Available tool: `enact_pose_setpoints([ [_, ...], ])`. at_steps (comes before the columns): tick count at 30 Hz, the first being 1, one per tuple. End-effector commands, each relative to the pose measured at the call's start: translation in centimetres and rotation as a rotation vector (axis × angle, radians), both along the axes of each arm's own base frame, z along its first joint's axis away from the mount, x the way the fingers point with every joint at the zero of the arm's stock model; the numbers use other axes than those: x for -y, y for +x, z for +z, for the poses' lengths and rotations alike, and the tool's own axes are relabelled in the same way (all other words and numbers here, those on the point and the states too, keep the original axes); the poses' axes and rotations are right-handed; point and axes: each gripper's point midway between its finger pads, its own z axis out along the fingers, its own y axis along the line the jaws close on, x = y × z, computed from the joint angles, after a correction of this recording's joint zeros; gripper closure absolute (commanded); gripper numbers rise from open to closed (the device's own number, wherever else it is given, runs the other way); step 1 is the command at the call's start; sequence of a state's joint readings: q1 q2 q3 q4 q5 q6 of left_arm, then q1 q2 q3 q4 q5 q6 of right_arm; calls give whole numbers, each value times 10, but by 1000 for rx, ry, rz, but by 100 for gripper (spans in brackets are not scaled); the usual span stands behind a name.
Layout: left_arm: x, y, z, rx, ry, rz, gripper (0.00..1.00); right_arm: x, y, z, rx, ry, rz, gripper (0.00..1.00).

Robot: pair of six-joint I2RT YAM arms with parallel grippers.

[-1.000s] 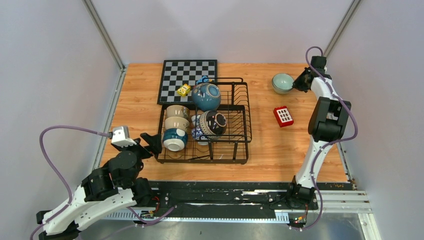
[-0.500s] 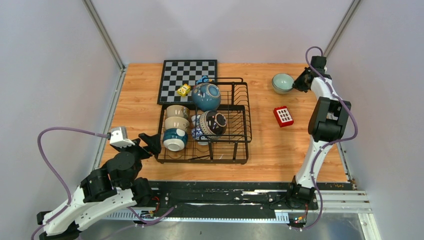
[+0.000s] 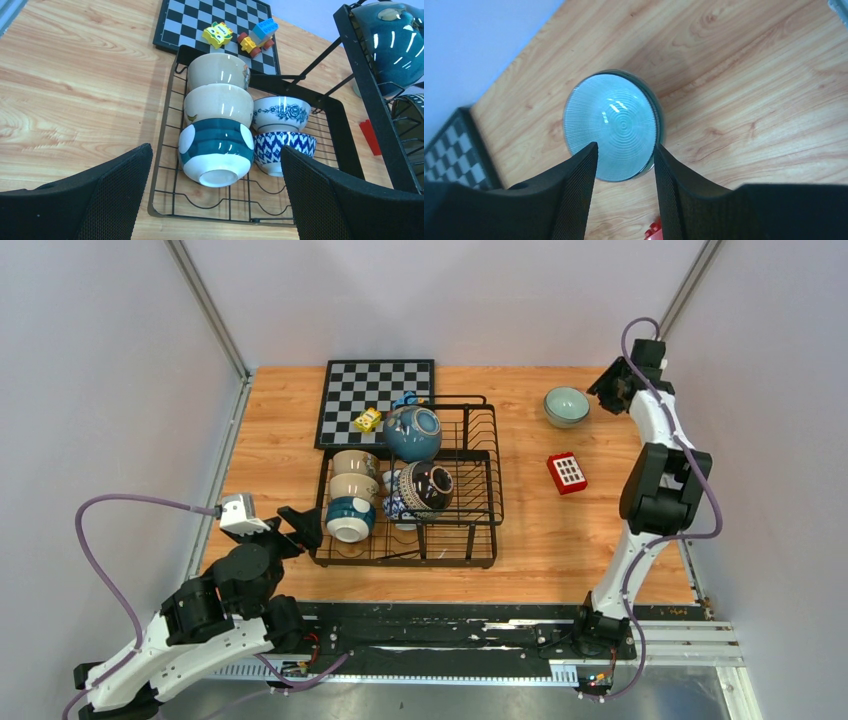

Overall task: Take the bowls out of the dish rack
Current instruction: Adjust the bowl at the center of the board, then pick up the bowl from the dish rack.

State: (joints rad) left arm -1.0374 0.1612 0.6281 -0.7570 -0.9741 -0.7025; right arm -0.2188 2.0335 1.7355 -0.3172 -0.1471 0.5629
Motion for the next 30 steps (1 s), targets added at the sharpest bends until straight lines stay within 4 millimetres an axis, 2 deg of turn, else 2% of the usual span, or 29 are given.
enact_pose_setpoints([
  [1, 4, 3, 2, 19, 0, -7, 0, -17, -12, 68, 113, 14, -11, 51],
  [2, 7, 4, 4, 25, 6, -14, 0, -28, -17, 94, 161, -14, 4, 51],
  [5, 16, 9, 18, 46, 22, -34, 0, -64, -38, 151, 270, -100, 69, 52],
  [8, 22, 12, 35, 60, 49, -47, 0, -98, -78, 201, 403, -104, 121, 53],
  [10, 23, 14, 48, 73, 69, -51, 0, -129, -112, 223, 489, -108, 189, 53],
  [13, 26, 17, 68, 97, 91, -59, 0, -154, -167, 244, 568, -136, 262, 53],
  [15, 30, 19, 82, 122, 105, -76, 0, -165, -204, 247, 590, -151, 316, 53],
  [17, 36, 21, 93, 145, 124, -95, 0, -164, -236, 247, 608, -167, 321, 53],
  [20, 49, 24, 109, 171, 108, -131, 0, -165, -278, 230, 610, -108, 350, 52],
  [23, 71, 26, 119, 198, 46, -197, 0, -178, -304, 194, 560, -7, 414, 44],
  [25, 83, 26, 123, 221, 37, -243, 0, -187, -319, 171, 526, 60, 454, 31],
  [26, 86, 28, 124, 217, 41, -242, 0, -191, -325, 164, 516, 91, 470, 27],
  [28, 87, 35, 125, 178, 72, -205, 0, -196, -336, 148, 494, 133, 494, 25],
  [30, 94, 40, 129, 133, 129, -210, 0, -199, -345, 147, 506, 158, 511, 25],
])
